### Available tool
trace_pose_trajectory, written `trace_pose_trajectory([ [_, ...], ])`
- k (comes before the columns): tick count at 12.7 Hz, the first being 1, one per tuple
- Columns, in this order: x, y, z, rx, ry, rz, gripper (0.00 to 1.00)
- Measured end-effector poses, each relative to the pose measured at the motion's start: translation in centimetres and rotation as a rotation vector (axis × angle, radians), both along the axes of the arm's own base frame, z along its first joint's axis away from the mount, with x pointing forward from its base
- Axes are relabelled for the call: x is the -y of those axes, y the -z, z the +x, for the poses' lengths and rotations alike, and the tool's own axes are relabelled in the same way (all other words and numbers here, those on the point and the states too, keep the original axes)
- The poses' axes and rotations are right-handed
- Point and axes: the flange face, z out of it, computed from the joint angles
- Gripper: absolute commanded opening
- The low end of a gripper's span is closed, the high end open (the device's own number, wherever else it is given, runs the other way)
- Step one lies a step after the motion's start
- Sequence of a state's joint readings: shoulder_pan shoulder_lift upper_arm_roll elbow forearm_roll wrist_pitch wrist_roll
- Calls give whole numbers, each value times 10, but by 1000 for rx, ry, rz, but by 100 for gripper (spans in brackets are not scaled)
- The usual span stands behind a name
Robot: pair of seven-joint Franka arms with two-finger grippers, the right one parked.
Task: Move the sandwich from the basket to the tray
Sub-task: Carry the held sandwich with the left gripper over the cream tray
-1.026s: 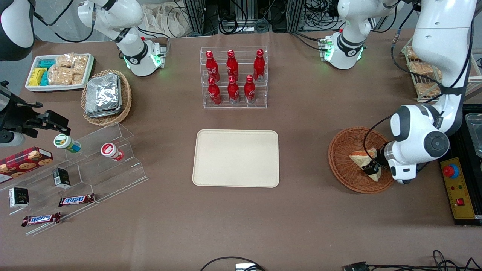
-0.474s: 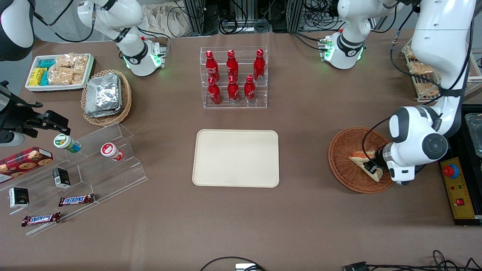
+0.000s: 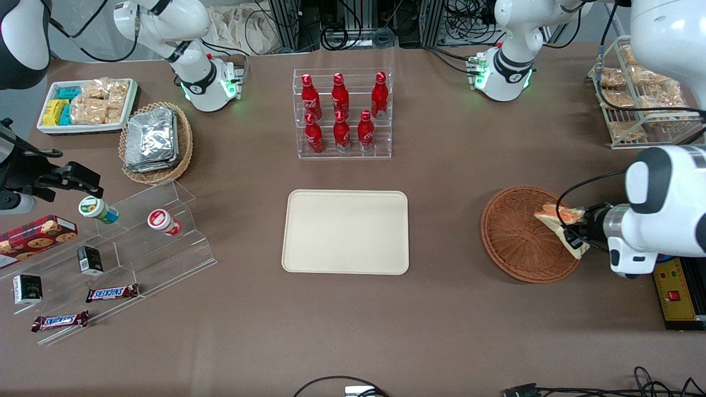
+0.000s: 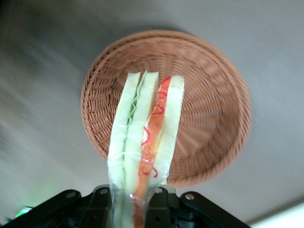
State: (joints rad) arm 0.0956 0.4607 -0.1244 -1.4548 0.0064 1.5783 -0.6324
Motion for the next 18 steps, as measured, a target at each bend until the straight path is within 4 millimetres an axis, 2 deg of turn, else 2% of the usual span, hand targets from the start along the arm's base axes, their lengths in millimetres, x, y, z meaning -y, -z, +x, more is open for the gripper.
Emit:
trace_pose_trajectory([
  [1, 16, -9, 2, 3, 145, -59, 0],
  [2, 40, -14, 2, 14, 309, -124, 0],
  [4, 83, -12, 1, 26, 564, -227, 0],
  [7, 156, -2, 1, 90, 698, -265, 0],
  [10, 244, 38, -6, 135, 596, -228, 0],
  [14, 349, 88, -38, 169, 448, -195, 0],
  [16, 383, 121, -64, 201, 448, -203, 2],
  [18, 393, 162, -87, 227, 463, -211, 5],
])
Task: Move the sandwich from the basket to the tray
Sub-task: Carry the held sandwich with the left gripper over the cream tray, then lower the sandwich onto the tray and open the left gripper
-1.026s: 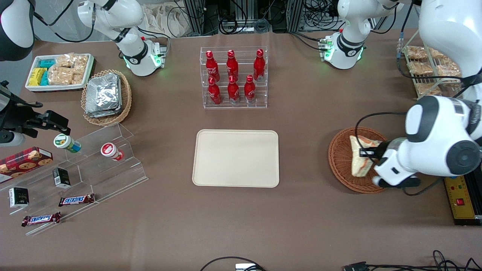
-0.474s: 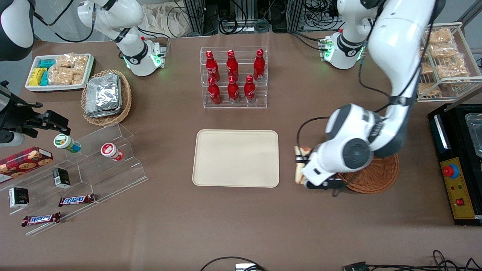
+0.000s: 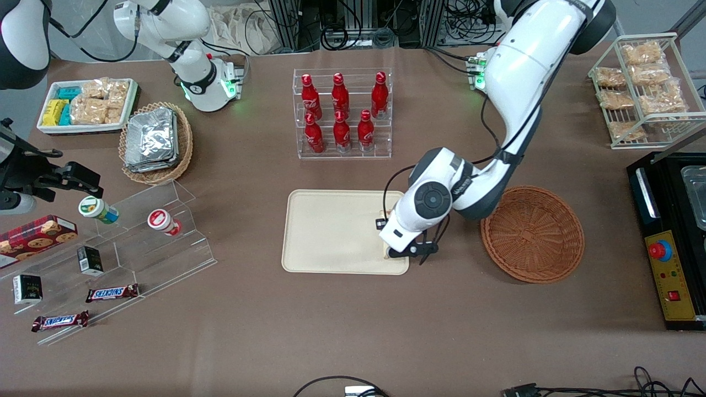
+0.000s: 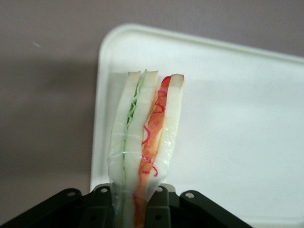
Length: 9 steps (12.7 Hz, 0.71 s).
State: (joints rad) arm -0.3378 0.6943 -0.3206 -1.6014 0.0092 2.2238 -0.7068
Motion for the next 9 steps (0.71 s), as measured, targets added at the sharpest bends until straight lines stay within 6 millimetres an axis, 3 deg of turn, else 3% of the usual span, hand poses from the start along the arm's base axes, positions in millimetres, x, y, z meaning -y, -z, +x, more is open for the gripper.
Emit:
trace_pose_trajectory([
  [1, -3, 17, -8, 7, 14, 12, 19],
  [2, -6, 25, -12, 17, 28, 23, 99],
  [6, -4, 11, -10, 46, 41, 27, 100],
  [9, -11, -30, -10, 29, 48, 67, 100],
])
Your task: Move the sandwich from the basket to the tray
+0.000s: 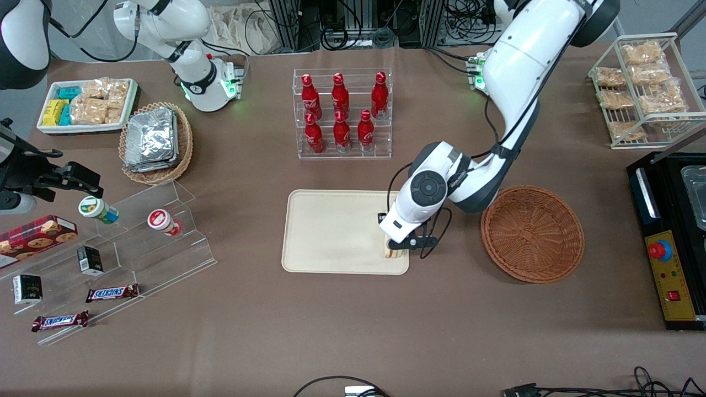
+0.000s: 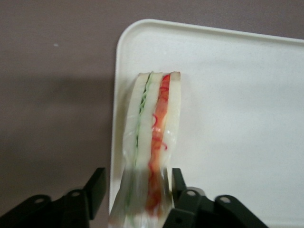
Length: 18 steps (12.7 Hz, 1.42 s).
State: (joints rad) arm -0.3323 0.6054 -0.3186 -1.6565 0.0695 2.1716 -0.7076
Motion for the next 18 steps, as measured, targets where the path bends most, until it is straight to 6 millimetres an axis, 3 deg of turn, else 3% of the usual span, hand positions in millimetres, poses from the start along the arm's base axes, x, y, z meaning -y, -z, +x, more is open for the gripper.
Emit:
trace_pose_trajectory([
  [3, -12, -61, -16, 7, 10, 48, 100],
  [5, -40, -89, -39, 28, -1, 84, 100],
  [9, -105, -135, -103, 44, 81, 155, 100],
  [10, -130, -152, -105, 28, 92, 162, 100],
  [14, -245, -227, -77, -17, 86, 134, 100],
  [16, -291, -263, -60, -30, 15, 117, 100],
  [18, -329, -286, -43, -37, -40, 106, 100],
])
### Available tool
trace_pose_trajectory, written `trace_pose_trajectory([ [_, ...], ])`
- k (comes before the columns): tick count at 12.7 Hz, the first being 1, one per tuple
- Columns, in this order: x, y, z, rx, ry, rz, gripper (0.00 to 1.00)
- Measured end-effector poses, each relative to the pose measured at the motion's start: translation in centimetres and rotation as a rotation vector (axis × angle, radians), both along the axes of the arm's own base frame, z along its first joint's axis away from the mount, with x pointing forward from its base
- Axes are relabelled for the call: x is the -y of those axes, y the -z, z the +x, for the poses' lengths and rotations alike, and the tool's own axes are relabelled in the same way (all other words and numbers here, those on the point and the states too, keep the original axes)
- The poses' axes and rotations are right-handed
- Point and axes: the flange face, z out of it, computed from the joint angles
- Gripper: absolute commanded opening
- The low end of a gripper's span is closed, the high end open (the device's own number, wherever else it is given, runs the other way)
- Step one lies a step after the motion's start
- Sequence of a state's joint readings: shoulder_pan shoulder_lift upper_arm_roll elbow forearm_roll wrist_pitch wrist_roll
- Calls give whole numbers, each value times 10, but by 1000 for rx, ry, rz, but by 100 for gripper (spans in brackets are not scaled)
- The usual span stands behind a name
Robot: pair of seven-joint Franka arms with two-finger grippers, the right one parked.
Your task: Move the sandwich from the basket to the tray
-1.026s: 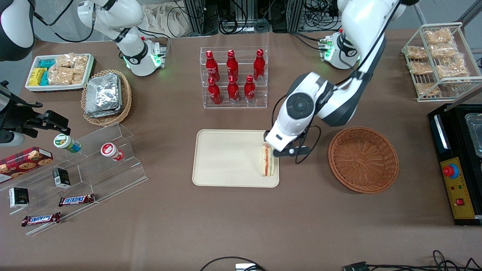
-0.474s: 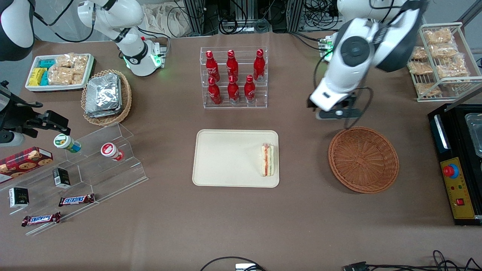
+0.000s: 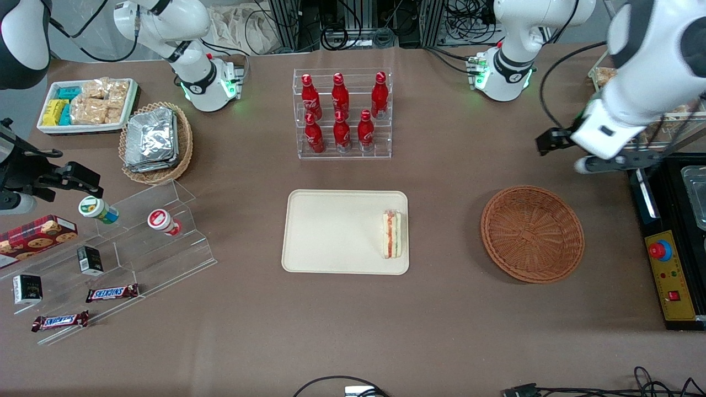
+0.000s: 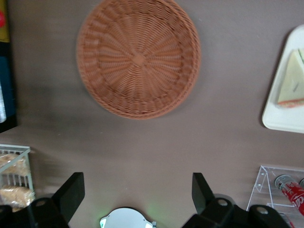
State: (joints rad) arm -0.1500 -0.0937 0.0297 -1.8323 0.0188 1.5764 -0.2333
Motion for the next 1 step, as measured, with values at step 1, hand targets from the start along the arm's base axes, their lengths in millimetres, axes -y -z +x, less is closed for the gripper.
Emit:
trace_pose_trajectory([
  [1, -12, -6, 12, 9, -22, -2, 100],
])
